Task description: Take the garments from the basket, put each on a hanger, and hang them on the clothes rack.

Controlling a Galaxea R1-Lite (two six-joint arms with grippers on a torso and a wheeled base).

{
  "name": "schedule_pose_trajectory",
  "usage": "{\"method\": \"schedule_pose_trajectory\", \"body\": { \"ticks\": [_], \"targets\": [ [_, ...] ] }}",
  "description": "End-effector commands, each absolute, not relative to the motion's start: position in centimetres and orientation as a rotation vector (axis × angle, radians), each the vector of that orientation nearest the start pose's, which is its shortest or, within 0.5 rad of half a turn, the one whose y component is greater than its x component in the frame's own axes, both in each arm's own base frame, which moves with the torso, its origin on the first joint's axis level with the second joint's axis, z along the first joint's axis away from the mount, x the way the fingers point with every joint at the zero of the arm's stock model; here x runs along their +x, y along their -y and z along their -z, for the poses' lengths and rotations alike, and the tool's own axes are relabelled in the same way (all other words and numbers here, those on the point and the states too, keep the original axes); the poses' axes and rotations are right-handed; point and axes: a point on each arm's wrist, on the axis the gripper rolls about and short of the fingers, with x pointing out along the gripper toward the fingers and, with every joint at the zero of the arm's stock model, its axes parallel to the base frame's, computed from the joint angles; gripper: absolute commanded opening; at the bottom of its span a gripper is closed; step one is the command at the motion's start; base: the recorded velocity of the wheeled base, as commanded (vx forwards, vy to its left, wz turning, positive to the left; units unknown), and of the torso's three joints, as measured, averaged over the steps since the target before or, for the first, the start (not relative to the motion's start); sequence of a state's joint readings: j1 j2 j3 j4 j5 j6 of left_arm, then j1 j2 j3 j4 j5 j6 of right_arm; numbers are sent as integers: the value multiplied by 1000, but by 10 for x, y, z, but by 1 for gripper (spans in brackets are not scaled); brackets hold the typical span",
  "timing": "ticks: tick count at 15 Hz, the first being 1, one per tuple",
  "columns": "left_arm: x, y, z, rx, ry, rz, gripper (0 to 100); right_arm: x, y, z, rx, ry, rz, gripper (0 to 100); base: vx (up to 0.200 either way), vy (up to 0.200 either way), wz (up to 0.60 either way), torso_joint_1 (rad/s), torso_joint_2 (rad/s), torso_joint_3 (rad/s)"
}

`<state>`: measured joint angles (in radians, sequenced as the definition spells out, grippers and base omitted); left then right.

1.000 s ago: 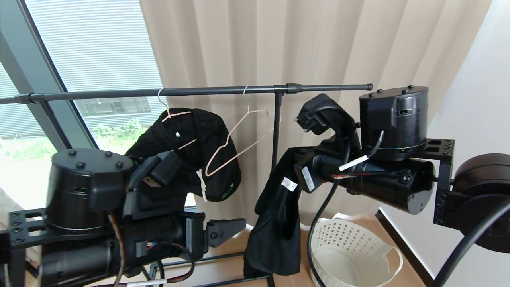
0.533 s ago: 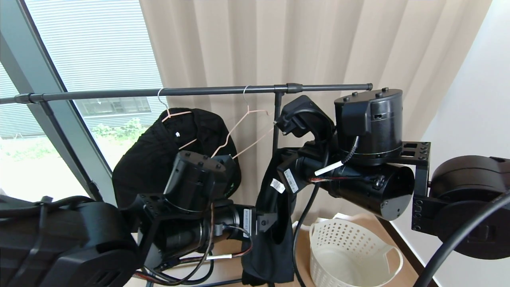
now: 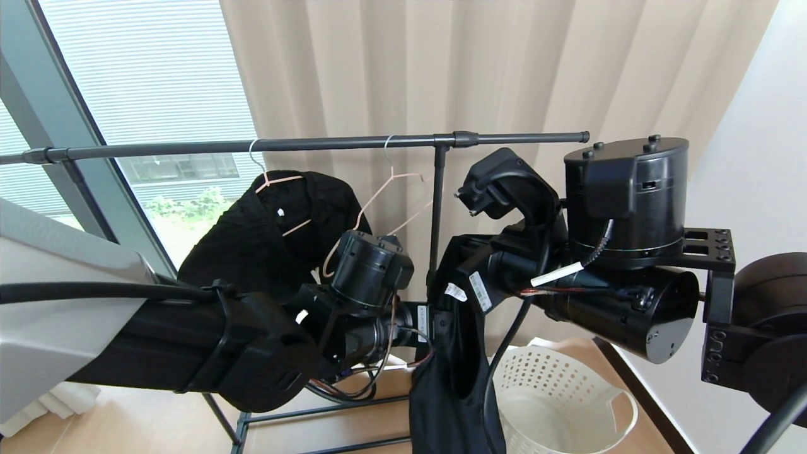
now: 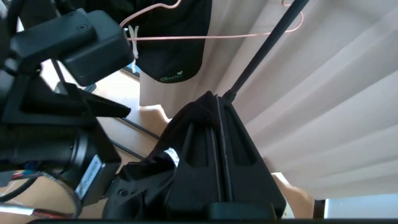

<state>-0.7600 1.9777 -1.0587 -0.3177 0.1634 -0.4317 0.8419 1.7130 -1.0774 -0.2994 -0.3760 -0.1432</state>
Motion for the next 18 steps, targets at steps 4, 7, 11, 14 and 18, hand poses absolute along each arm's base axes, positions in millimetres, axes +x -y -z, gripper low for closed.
{"method": "schedule_pose_trajectory", "body": {
  "ticks": [4,7,11,14,18],
  "targets": [
    [279,244,-108,-89,-685,415,100,215,-227,-228,-321,-226,-478,0,0,0,0,0,0,0],
    [279,239,-104,-72,-685,380,100,211,-222,-235,-315,-211,-477,0,0,0,0,0,0,0],
    [270,235,-109,-64,-676,374,100,218,-216,-236,-311,-213,-445,0,0,0,0,0,0,0],
    [266,232,-115,-67,-659,369,100,227,-211,-233,-311,-224,-416,0,0,0,0,0,0,0],
    [261,231,-130,-48,-613,387,0,234,-203,-232,-307,-231,-388,0,0,0,0,0,0,0]
  ]
}}
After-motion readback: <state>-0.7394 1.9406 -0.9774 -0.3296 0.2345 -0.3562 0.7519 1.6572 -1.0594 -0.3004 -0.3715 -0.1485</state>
